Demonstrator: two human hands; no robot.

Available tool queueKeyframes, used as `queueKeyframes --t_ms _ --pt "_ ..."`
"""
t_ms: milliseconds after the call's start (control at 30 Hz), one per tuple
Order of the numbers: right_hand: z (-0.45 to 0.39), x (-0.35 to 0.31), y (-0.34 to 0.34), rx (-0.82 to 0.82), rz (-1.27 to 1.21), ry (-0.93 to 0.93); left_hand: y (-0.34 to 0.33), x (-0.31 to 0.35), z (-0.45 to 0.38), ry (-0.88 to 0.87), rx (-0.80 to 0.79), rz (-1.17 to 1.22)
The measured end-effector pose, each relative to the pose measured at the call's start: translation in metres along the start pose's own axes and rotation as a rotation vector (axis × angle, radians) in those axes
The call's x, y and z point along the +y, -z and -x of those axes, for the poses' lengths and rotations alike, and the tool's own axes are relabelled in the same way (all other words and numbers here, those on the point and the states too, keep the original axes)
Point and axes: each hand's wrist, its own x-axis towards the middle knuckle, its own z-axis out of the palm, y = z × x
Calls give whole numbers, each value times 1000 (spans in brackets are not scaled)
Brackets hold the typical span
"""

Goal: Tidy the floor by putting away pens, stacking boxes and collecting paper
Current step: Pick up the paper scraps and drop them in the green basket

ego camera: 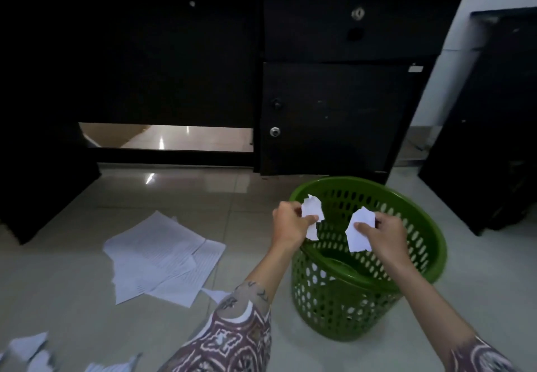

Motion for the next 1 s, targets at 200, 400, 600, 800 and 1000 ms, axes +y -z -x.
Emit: queueKeyframes --t_ms 200,400,600,800,1000 --pt "-12 12 1 -48 120 -22 2 -13 -11 -88 -25 -120" --pt "-6 0 -12 -51 88 -56 34 -35 -13 -94 89 -107" --pt "12 -35 -29 -15 -54 81 76 -70 -2 -4 158 -90" --pt "54 -58 -68 -57 -262 251 120 -122 36 120 232 -74" --pt "106 -25 -137 -221 -299 220 155 -223 118 459 306 -127"
